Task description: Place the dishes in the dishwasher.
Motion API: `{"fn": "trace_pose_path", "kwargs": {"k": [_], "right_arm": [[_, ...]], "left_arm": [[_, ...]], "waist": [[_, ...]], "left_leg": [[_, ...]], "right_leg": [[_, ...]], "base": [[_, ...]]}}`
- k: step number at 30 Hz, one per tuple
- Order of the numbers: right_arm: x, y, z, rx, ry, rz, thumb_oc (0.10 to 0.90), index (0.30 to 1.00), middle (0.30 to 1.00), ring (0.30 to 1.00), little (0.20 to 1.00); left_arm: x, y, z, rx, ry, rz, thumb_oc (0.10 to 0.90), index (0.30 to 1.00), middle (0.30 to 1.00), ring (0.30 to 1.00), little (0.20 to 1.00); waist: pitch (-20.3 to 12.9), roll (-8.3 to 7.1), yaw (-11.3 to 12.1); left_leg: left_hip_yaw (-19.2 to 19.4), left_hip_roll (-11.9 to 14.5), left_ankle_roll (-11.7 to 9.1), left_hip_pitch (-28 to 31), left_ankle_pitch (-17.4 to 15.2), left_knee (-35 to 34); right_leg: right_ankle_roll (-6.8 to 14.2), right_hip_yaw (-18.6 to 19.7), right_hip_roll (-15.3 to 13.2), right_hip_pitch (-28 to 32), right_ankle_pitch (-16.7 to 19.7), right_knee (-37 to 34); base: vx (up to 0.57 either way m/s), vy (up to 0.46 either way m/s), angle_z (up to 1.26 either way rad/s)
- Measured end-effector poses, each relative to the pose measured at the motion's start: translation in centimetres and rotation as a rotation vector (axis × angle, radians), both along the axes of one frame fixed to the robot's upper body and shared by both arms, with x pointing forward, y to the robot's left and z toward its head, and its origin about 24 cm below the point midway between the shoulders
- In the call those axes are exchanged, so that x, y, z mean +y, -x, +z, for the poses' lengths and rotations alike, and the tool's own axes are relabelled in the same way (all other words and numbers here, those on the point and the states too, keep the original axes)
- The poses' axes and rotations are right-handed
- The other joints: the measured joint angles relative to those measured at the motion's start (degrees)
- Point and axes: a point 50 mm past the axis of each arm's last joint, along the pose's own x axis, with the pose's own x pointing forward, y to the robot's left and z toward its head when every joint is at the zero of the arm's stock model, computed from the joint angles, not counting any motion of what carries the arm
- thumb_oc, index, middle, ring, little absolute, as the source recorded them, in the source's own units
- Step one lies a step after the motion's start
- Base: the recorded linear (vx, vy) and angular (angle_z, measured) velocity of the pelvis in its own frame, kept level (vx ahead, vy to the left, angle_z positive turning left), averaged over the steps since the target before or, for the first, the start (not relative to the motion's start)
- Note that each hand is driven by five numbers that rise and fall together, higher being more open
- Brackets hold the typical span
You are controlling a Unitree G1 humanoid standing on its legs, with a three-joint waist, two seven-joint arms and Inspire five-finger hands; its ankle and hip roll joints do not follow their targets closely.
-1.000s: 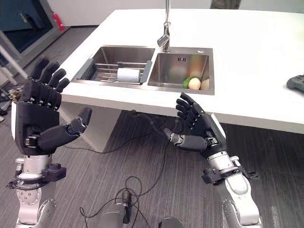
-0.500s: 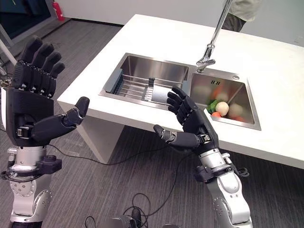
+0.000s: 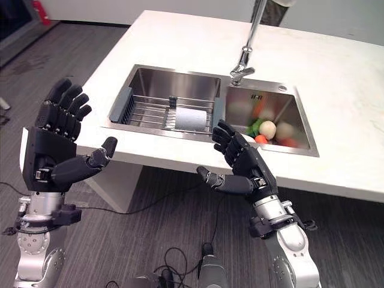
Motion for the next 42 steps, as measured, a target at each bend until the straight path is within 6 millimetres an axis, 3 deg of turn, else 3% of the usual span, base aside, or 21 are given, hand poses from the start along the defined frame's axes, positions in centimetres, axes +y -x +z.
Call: {"fn": "trace_pose_path", "kwargs": {"k": [3,6,9,11,15,16,17,18,19,20,21,23,25,27,28,30,35,37,40,42], "right_arm": [[0.0,-0.4,0.3,-0.01,-0.009,-0.02,0.8,0.9,0.9,0.9,0.9],[-0.2,-0.6,0.6,-0.018,-0.008,-0.048,0.8,0.9,0.9,0.9,0.9],[-0.8,-0.5,0.7,-0.016,-0.001,-0.078,0.8,0.9,0.9,0.9,0.9],[-1.5,-0.3,0.6,-0.011,0.007,-0.107,0.8,0.9,0.9,0.9,0.9],[-2.0,0.1,0.0,0.022,0.023,-0.12,0.8,0.9,0.9,0.9,0.9],[-2.0,0.1,-0.2,0.028,0.022,-0.12,0.8,0.9,0.9,0.9,0.9],[-2.1,-0.1,-0.5,0.031,0.018,-0.129,0.8,0.9,0.9,0.9,0.9],[-2.5,-0.1,0.1,0.012,0.049,-0.131,0.8,0.9,0.9,0.9,0.9],[-2.6,-0.2,0.4,-0.002,0.062,-0.128,0.8,0.9,0.9,0.9,0.9],[-2.8,0.0,-0.2,0.028,0.056,-0.139,0.8,0.9,0.9,0.9,0.9],[-2.8,0.2,-0.6,0.046,0.06,-0.135,0.8,0.9,0.9,0.9,0.9],[-3.5,0.4,-0.8,0.068,0.075,-0.157,0.8,0.9,0.9,0.9,0.9],[-3.2,0.1,-0.7,0.06,0.046,-0.158,0.8,0.9,0.9,0.9,0.9],[-2.8,0.6,-0.6,0.048,0.037,-0.138,0.8,0.9,0.9,0.9,0.9],[-2.3,0.8,-0.3,0.028,0.004,-0.129,0.8,0.9,0.9,0.9,0.9],[-1.9,0.7,0.0,0.007,-0.007,-0.115,0.8,0.9,0.9,0.9,0.9],[-1.5,0.1,0.4,-0.008,-0.002,-0.098,0.8,0.9,0.9,0.9,0.9],[-1.5,0.1,0.3,-0.003,0.005,-0.098,0.8,0.9,0.9,0.9,0.9],[-1.0,-0.3,0.7,-0.022,0.01,-0.061,0.8,0.9,0.9,0.9,0.9],[-1.1,-1.5,1.1,-0.023,0.059,-0.04,0.8,0.9,0.9,0.9,0.9]], "left_arm": [[-0.3,-0.1,-0.3,0.026,0.041,-0.038,0.8,0.9,0.9,0.9,0.9],[-0.7,0.0,0.3,0.016,0.063,-0.081,0.8,0.9,0.9,0.9,0.9],[-0.7,0.0,0.3,0.027,0.096,-0.095,0.8,0.9,0.9,0.9,0.9],[-0.6,0.1,0.0,0.057,0.094,-0.089,0.8,0.9,0.9,0.9,0.9],[-0.4,0.8,-1.3,0.126,0.074,-0.064,0.8,0.9,0.9,0.9,0.9],[-0.5,0.8,-1.2,0.123,0.054,-0.063,0.8,0.9,0.9,0.9,0.9],[-1.0,0.6,-1.4,0.129,0.059,-0.078,0.8,0.9,0.9,0.9,0.9],[-1.3,0.6,-1.2,0.112,0.057,-0.078,0.8,0.9,0.9,0.9,0.9],[-1.4,0.4,-1.1,0.091,0.047,-0.068,0.8,0.9,0.9,0.9,0.9],[-1.6,0.2,-2.0,0.141,0.032,-0.056,0.8,0.9,0.9,0.9,0.9],[-1.4,0.2,-2.4,0.158,0.029,-0.042,0.8,0.9,0.9,0.9,0.9],[-1.2,-0.2,-2.2,0.148,-0.004,-0.01,0.8,0.9,0.9,0.9,0.9],[-1.0,-0.1,-1.9,0.138,-0.035,0.017,0.8,0.9,0.9,0.9,0.9],[-0.4,-0.2,-1.5,0.123,-0.06,0.036,0.8,0.9,0.9,0.9,0.9],[0.3,-0.2,-0.8,0.107,-0.096,0.053,0.8,0.9,0.9,0.9,0.9],[0.4,-0.5,-0.1,0.077,-0.107,0.035,0.8,0.9,0.9,0.9,0.9],[-0.2,-0.9,1.2,0.028,-0.161,-0.021,0.8,0.9,0.9,0.9,0.9],[-0.3,-0.9,1.1,0.038,-0.19,-0.039,0.8,0.9,0.9,0.9,0.9],[0.2,-1.0,1.7,0.073,-0.388,-0.047,0.8,0.9,0.9,0.9,0.9],[0.3,-1.3,2.5,0.066,-0.524,-0.041,0.8,0.9,0.9,0.9,0.9]], "waist": [[-0.1,-0.03,0.2],[-0.2,0.12,-0.8],[-0.4,0.28,-0.9],[-0.6,-0.06,-1.1],[-0.8,-0.41,-0.5],[-0.8,-0.52,-0.4],[-0.4,2.08,-1.4],[-0.9,6.08,-2.7],[-0.3,5.84,-1.2],[-0.8,7.01,-0.9],[-0.7,6.94,-0.2],[-0.2,6.01,-0.5],[-0.3,5.33,-0.1],[-0.1,3.36,-0.2],[-0.2,2.04,-0.5],[-0.2,1.52,-0.1],[-0.2,1.42,0.9],[-0.3,1.29,0.8],[-0.4,0.6,1.3],[-0.4,0.87,0.4]], "left_leg": [[-1.0,2.4,-2.8,3.7,0.4,-2.7],[-1.8,5.0,-6.0,6.7,2.4,-8.1],[-1.8,6.7,-5.5,8.8,3.7,-10.0],[-2.1,6.5,-5.9,10.1,6.0,-10.4],[-3.5,5.2,-5.8,5.7,5.2,-3.4],[-3.2,4.3,-5.5,4.9,5.1,-5.0],[-6.1,5.8,-6.3,2.0,3.7,-4.1],[-8.0,11.0,-6.4,-2.7,5.6,-2.9],[-8.5,12.8,-7.8,-3.6,6.1,-2.4],[-7.0,11.8,-8.0,-4.8,5.4,-2.2],[-7.0,11.4,-8.2,-3.8,5.4,-3.3],[-5.0,9.6,-6.3,-4.4,4.7,-3.9],[-2.8,8.2,-5.9,-0.4,6.1,-7.4],[-1.6,6.3,-3.9,0.8,6.1,-6.9],[-0.6,5.4,-2.5,1.3,5.2,-6.4],[0.3,4.6,-0.9,1.4,4.4,-5.7],[2.0,3.4,2.0,1.1,2.2,-4.3],[1.6,4.1,2.2,0.6,1.9,-2.8],[3.4,4.4,1.9,-0.7,2.0,-1.9],[4.7,5.5,1.2,-1.8,2.6,-1.4]], "right_leg": [[-1.2,-2.7,2.1,3.5,1.0,-0.5],[-3.1,-3.8,4.6,3.2,-2.8,3.1],[-4.8,-4.6,6.0,3.0,-7.1,6.5],[-4.9,-4.7,6.1,2.6,-10.3,9.7],[-5.5,-4.0,6.6,3.9,-11.0,9.8],[-4.8,-4.1,7.1,4.9,-10.4,8.3],[11.2,-5.1,7.1,4.8,-13.7,9.8],[-5.0,-1.5,6.4,1.3,-15.1,17.1],[-3.9,2.2,4.1,1.4,-15.3,16.8],[-4.7,2.4,4.2,1.5,-15.4,16.5],[-4.7,4.0,3.9,1.7,-15.2,16.2],[-4.2,4.3,2.4,3.0,-13.6,13.8],[-1.7,5.4,1.5,6.4,-11.0,9.1],[0.1,5.5,0.3,8.6,-9.0,5.9],[0.1,3.4,-1.1,9.4,-7.4,4.4],[0.5,1.8,-2.5,10.5,-5.5,2.2],[1.5,1.1,-3.0,11.7,-1.1,-1.4],[1.6,1.4,-2.5,11.2,-1.0,-1.3],[2.1,1.0,-2.9,9.5,-1.2,-1.9],[2.7,1.5,-2.1,8.3,-0.8,-2.4]], "base": [[0.12,-0.325,0.03],[0.15,-0.401,0.05],[0.13,-0.256,0.05],[0.14,-0.199,0.02],[0.08,0.037,-0.18],[0.05,0.168,0.13],[0.09,0.189,0.48],[0.06,0.104,0.27],[0.19,0.32,0.16],[0.19,0.322,-0.44],[0.25,0.435,-0.13],[0.17,0.344,-0.17],[0.21,0.428,-0.35],[0.2,0.414,-0.29],[0.16,0.371,-0.38],[0.14,0.35,-0.22],[0.09,0.154,-0.16],[-0.04,-0.044,-0.02],[-0.08,-0.111,-0.35],[-0.11,-0.162,-0.45]]}}
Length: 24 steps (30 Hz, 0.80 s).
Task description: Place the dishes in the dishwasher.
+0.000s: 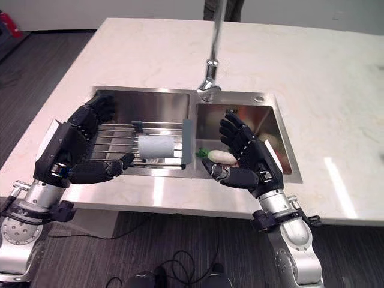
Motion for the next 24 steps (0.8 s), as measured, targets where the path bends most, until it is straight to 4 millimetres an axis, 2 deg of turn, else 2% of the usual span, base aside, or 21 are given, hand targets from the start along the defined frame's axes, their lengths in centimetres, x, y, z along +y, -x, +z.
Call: {"fn": "trace_pose_path", "kwargs": {"k": [2,3,4,10,13,16,18,19,20,21,23,24], "right_arm": [[-0.5,-0.2,-0.3,0.021,0.015,-0.012,0.8,0.9,0.9,0.9,0.9],[-0.4,-0.2,-0.4,0.024,0.016,-0.01,0.8,0.9,0.9,0.9,0.9],[-0.5,-0.2,-0.4,0.024,0.021,-0.01,0.8,0.9,0.9,0.9,0.9],[-1.2,-0.2,-0.1,0.047,0.093,-0.015,0.8,0.9,0.9,0.9,0.9],[-1.5,-0.2,-0.2,0.065,0.119,-0.013,0.8,0.9,0.9,0.9,0.9],[-1.9,-0.2,0.0,0.081,0.156,-0.014,0.8,0.9,0.9,0.9,0.9],[-2.1,-0.2,-0.1,0.104,0.176,-0.006,0.8,0.9,0.9,0.9,0.9],[-2.7,-0.4,-0.1,0.128,0.237,0.021,0.8,0.9,0.9,0.9,0.9],[-4.2,-0.5,0.1,0.165,0.29,-0.015,0.8,0.9,0.9,0.9,0.9],[-5.7,-0.5,0.8,0.178,0.319,-0.076,0.8,0.9,0.9,0.9,0.9],[-6.0,-0.6,1.3,0.207,0.337,-0.043,0.8,0.9,0.9,0.9,0.9],[-6.4,-1.1,1.3,0.227,0.34,-0.029,0.8,0.9,0.9,0.9,0.9]], "left_arm": [[-0.2,-0.2,0.3,-0.01,0.0,-0.011,0.8,0.9,0.9,0.9,0.9],[-0.2,-0.3,0.3,0.002,-0.012,-0.023,0.8,0.9,0.9,0.9,0.9],[-0.3,-0.3,0.3,0.015,-0.025,-0.033,0.8,0.9,0.9,0.9,0.9],[-1.2,-1.2,0.5,0.067,-0.097,-0.084,0.8,0.9,0.9,0.9,0.9],[-0.6,-2.2,0.8,0.083,-0.132,-0.054,0.8,0.9,0.9,0.9,0.9],[1.5,-3.1,0.4,0.152,-0.178,0.029,0.8,0.9,0.9,0.9,0.9],[2.4,-3.2,1.1,0.165,-0.139,0.038,0.8,0.9,0.9,0.9,0.9],[4.1,-3.4,1.7,0.22,-0.133,0.041,0.8,0.9,0.9,0.9,0.9],[7.9,-3.6,3.3,0.232,-0.133,0.169,0.8,0.9,0.9,0.9,0.9],[12.8,-4.5,5.4,0.201,0.032,0.38,0.8,0.9,0.9,0.9,0.9],[10.9,-6.2,5.8,0.211,-0.004,0.296,0.8,0.9,0.9,0.9,0.9],[9.9,-8.2,5.6,0.252,-0.032,0.262,0.8,0.9,0.9,0.9,0.9]], "waist": [[0.0,0.03,-0.6],[-0.1,0.21,-0.7],[-0.2,0.44,-0.7],[-2.3,3.79,-2.4],[-3.2,5.15,-2.8],[-3.7,5.93,-4.4],[-3.9,5.97,-5.1],[-3.9,5.97,-5.9],[-4.5,6.45,-7.0],[-4.8,6.91,-7.8],[-4.8,7.46,-7.5],[-5.0,7.92,-6.8]], "left_leg": [[-0.7,0.9,-1.5,0.6,0.3,-0.8],[-1.1,1.1,-4.8,1.2,-1.4,-1.7],[-1.3,1.3,-5.3,1.4,-1.2,-2.1],[-1.3,2.3,-5.6,3.3,1.2,-5.2],[-1.6,2.2,-5.7,4.8,2.4,-7.2],[-1.7,2.3,-5.1,6.5,4.3,-8.9],[-1.4,2.3,-4.9,7.0,4.7,-9.6],[-1.5,2.4,-4.8,7.4,4.6,-9.3],[-0.1,2.2,-4.5,8.2,4.4,-10.1],[1.3,0.8,-4.2,9.5,4.2,-11.5],[1.1,0.2,-4.1,9.1,4.1,-11.2],[1.0,0.0,-3.8,8.2,4.1,-10.8]], "right_leg": [[-0.5,0.3,1.1,-0.3,0.0,-0.2],[-1.0,0.6,1.8,-0.5,-0.6,-0.1],[-1.2,0.8,2.2,-0.6,-0.5,0.0],[-2.9,0.7,3.3,-1.0,-1.8,2.7],[-3.6,1.2,4.0,-1.2,-2.5,3.6],[-4.2,1.4,4.5,-1.1,-3.9,5.1],[-4.3,1.5,4.5,-0.9,-4.2,5.4],[-4.0,2.0,3.9,-0.4,-4.0,4.0],[-3.5,1.9,3.9,-0.1,-3.6,3.7],[-3.1,3.2,2.8,-0.3,-3.7,4.0],[-2.5,3.5,1.7,-0.7,-3.0,3.5],[-2.4,2.7,1.7,-0.6,-3.2,4.6]], "base": [[0.0,-0.144,-0.15],[0.02,-0.129,-0.2],[0.02,-0.112,-0.18],[0.01,-0.06,-0.03],[0.04,-0.009,-0.09],[0.06,0.021,-0.08],[0.06,0.2,-0.08],[0.06,0.296,-0.14],[0.02,0.231,-0.31],[-0.02,0.353,-0.22],[-0.02,0.31,0.01],[0.05,0.121,0.08]]}}
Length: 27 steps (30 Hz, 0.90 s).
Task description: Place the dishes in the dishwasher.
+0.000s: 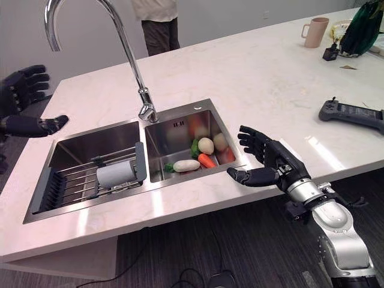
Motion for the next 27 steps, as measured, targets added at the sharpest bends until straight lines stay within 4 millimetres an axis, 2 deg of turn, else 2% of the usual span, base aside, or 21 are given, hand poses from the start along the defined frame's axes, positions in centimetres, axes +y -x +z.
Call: {"fn": "trace_pose_path", "kwargs": {"k": [1,3,4,5,6,8,10,17,22,27], "right_arm": [[0.3,-0.4,-0.3,0.005,-0.04,0.008,0.8,0.9,0.9,0.9,0.9],[0.2,-0.1,-1.2,0.053,-0.041,0.004,0.8,0.9,0.9,0.9,0.9],[0.2,-0.1,-1.2,0.053,-0.041,0.008,0.8,0.9,0.9,0.9,0.9],[0.3,-0.1,-1.0,0.046,-0.04,0.014,0.8,0.9,0.9,0.9,0.9],[0.3,-0.1,-1.0,0.044,-0.04,0.011,0.8,0.9,0.9,0.9,0.9],[0.4,-0.3,-0.8,0.034,-0.046,0.012,0.8,0.9,0.9,0.9,0.9],[0.7,-0.3,-1.2,0.031,-0.074,0.006,0.8,0.9,0.9,0.9,0.9],[1.5,-0.3,-2.1,0.025,-0.111,0.002,0.8,0.9,0.9,0.9,0.9],[1.8,-0.4,-2.2,0.016,-0.098,0.001,0.8,0.9,0.9,0.9,0.9],[2.0,-0.5,-1.9,-0.012,-0.104,0.009,0.8,0.9,0.9,0.9,0.9]], "left_arm": [[-0.3,0.2,-1.4,0.027,0.049,-0.009,0.8,0.9,0.9,0.9,0.9],[-2.0,1.4,-3.0,0.036,0.077,-0.081,0.8,0.9,0.9,0.9,0.9],[-2.2,1.6,-3.5,0.05,0.074,-0.091,0.8,0.9,0.9,0.9,0.9],[-2.2,2.1,-4.9,0.08,0.1,-0.088,0.8,0.9,0.9,0.9,0.9],[-1.6,2.3,-5.8,0.122,0.107,-0.055,0.8,0.9,0.9,0.9,0.9],[-0.9,2.3,-6.4,0.142,0.116,-0.022,0.8,0.9,0.9,0.9,0.9],[-1.7,2.0,-7.0,0.142,0.13,-0.024,0.8,0.9,0.9,0.9,0.9],[-3.3,1.4,-8.9,0.239,0.003,-0.062,0.8,0.9,0.9,0.9,0.9],[-2.7,1.1,-9.1,0.25,-0.021,-0.027,0.8,0.9,0.9,0.9,0.9],[-2.3,0.9,-9.4,0.253,-0.123,0.023,0.8,0.9,0.9,0.9,0.9]], "waist": [[0.0,0.87,-0.5],[0.0,1.15,-0.4],[0.0,1.09,-0.3],[0.0,1.09,-0.3],[0.1,0.89,-0.1],[0.2,0.82,-0.1],[0.4,0.55,0.3],[1.9,-1.38,0.9],[2.5,-2.14,1.0],[3.6,-2.7,0.1]], "left_leg": [[0.2,-0.7,0.2,-0.9,0.0,0.2],[-0.1,-0.6,0.2,-0.9,0.0,0.2],[-0.1,-0.5,0.2,-0.9,0.0,0.2],[-0.1,-0.1,0.2,-0.9,0.0,0.2],[-0.2,0.3,0.0,-0.9,0.1,0.2],[-0.9,0.3,-0.1,-1.2,0.1,0.2],[-1.6,0.3,-0.1,-1.5,0.2,0.3],[-2.8,0.5,-0.3,-1.8,0.3,0.3],[-2.7,1.0,-0.3,-1.7,0.3,0.3],[-2.0,1.4,-0.3,-1.1,0.3,0.2]], "right_leg": [[0.1,0.6,-0.5,-1.6,-0.5,0.6],[-0.1,0.7,0.0,-1.6,-0.5,0.8],[-0.1,0.7,0.2,-1.6,-0.6,0.7],[-0.3,0.7,0.6,-1.6,-0.7,0.7],[-0.5,0.7,1.0,-1.6,-0.6,0.6],[-0.6,0.6,1.2,-1.6,-0.7,0.6],[-0.6,0.2,1.3,-1.6,-0.8,0.5],[-0.7,-1.1,1.4,-0.8,-0.7,-0.4],[-0.8,-1.2,1.9,-0.4,-0.6,-1.1],[-1.0,-0.9,2.2,-0.2,-0.5,-1.2]], "base": [[0.06,0.075,0.07],[0.03,0.044,-0.04],[-0.01,0.022,-0.06],[-0.04,0.027,-0.06],[-0.07,0.025,-0.03],[-0.05,-0.005,0.05],[0.0,-0.023,0.11],[0.01,-0.01,0.07],[0.0,-0.003,-0.02],[0.03,-0.015,-0.07]]}}
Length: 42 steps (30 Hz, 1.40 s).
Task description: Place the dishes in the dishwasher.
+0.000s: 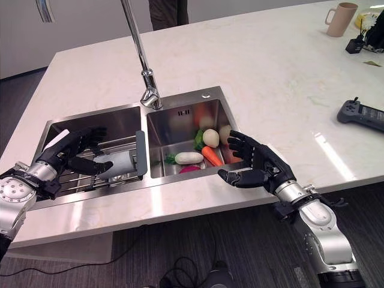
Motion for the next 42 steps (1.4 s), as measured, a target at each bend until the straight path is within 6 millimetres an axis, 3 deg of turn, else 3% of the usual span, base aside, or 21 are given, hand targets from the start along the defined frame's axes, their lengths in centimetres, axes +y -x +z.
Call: {"fn": "trace_pose_path", "kwargs": {"k": [7,42], "right_arm": [[0.2,-0.2,0.5,-0.026,-0.005,0.012,0.8,0.9,0.9,0.9,0.9],[0.2,-0.4,0.9,-0.042,-0.007,0.017,0.8,0.9,0.9,0.9,0.9]], "left_arm": [[1.3,0.1,-0.8,0.017,-0.033,0.079,0.8,0.9,0.9,0.9,0.9],[1.6,-0.3,-1.3,0.093,-0.202,0.06,0.8,0.9,0.9,0.9,0.9]], "waist": [[0.0,-0.05,-0.5],[1.4,0.63,-0.7]], "left_leg": [[1.1,0.4,0.0,1.1,0.0,-0.5],[2.4,0.8,-0.1,2.2,0.0,-1.1]], "right_leg": [[-0.1,0.9,0.5,0.2,0.0,0.0],[-0.1,1.3,1.0,0.8,0.1,-0.5]], "base": [[0.03,-0.009,-0.08],[0.0,0.0,0.0]]}}
